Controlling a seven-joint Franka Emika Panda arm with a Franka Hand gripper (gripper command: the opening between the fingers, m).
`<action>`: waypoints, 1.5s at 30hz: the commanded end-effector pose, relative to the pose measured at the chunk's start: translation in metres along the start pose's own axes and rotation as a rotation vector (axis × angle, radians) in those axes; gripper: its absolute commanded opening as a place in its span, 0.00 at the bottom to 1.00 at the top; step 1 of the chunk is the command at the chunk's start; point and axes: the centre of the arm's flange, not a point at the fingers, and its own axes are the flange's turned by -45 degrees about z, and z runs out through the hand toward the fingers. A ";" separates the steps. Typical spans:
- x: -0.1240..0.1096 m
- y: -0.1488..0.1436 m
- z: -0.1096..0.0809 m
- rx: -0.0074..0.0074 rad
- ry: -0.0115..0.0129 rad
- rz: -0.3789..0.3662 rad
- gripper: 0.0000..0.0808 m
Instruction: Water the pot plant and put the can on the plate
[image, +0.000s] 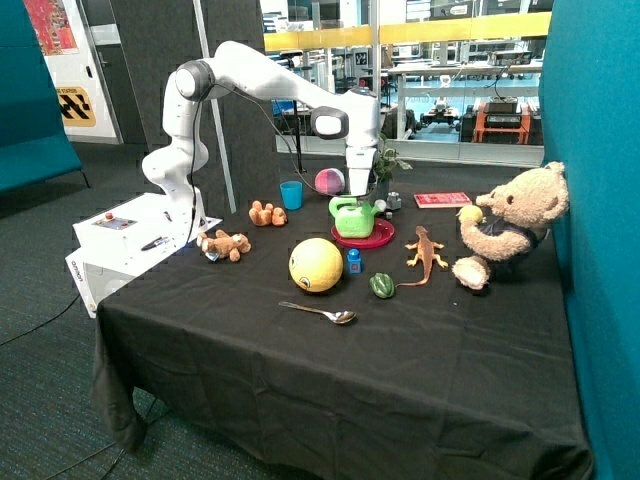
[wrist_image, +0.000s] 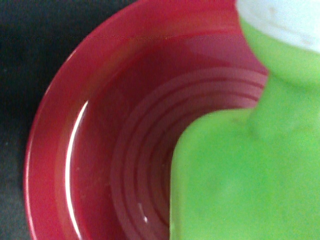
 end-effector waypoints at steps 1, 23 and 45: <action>-0.009 0.002 -0.018 0.0016 -0.0006 0.001 0.64; -0.058 0.010 -0.050 0.0016 -0.0006 -0.038 0.58; -0.083 0.020 -0.056 0.0016 -0.0006 -0.063 0.55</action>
